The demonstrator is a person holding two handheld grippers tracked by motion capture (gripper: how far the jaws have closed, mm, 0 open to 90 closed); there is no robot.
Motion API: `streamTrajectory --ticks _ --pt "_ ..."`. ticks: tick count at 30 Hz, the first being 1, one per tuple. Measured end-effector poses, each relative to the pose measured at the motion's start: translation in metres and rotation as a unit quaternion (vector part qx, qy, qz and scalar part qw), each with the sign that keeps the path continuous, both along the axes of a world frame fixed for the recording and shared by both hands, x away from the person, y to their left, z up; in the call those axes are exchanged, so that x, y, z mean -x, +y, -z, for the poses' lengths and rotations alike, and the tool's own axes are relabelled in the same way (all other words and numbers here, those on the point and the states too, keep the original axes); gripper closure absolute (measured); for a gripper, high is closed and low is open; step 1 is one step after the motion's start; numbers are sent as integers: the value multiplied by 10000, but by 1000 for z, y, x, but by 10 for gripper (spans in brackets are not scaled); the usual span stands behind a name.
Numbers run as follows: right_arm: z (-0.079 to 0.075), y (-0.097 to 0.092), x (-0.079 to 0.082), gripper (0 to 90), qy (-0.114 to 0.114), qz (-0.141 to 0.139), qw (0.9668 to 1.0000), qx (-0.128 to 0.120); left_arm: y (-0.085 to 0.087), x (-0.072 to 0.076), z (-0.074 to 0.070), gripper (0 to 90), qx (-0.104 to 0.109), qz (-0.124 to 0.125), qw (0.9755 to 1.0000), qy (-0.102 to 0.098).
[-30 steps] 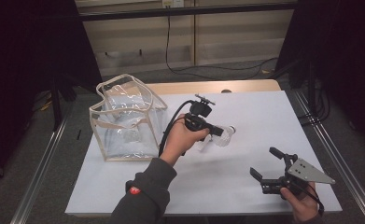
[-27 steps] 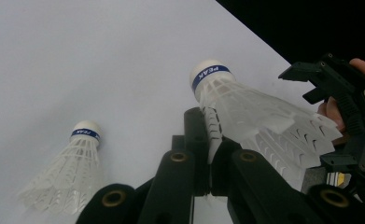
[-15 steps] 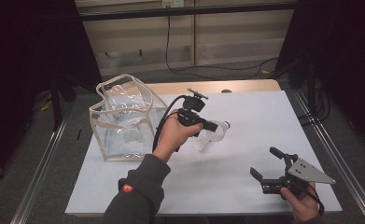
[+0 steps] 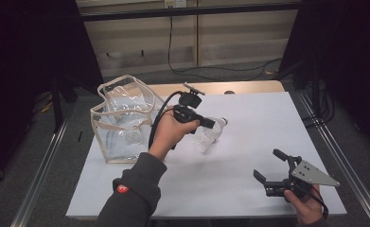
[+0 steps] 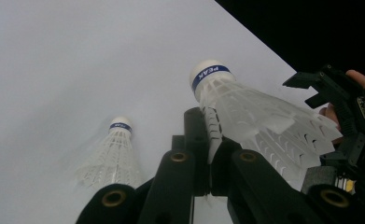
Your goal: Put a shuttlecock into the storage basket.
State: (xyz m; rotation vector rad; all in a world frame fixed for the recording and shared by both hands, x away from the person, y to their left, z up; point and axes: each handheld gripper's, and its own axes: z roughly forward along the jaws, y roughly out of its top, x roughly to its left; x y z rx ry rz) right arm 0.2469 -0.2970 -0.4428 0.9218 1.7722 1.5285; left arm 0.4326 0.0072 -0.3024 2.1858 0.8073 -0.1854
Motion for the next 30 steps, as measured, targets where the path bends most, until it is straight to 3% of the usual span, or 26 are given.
streamTrajectory --ticks 30 --pt "0 1 0 16 17 -7 10000 -25 29 -10 -19 899 -73 -332 9994 52"
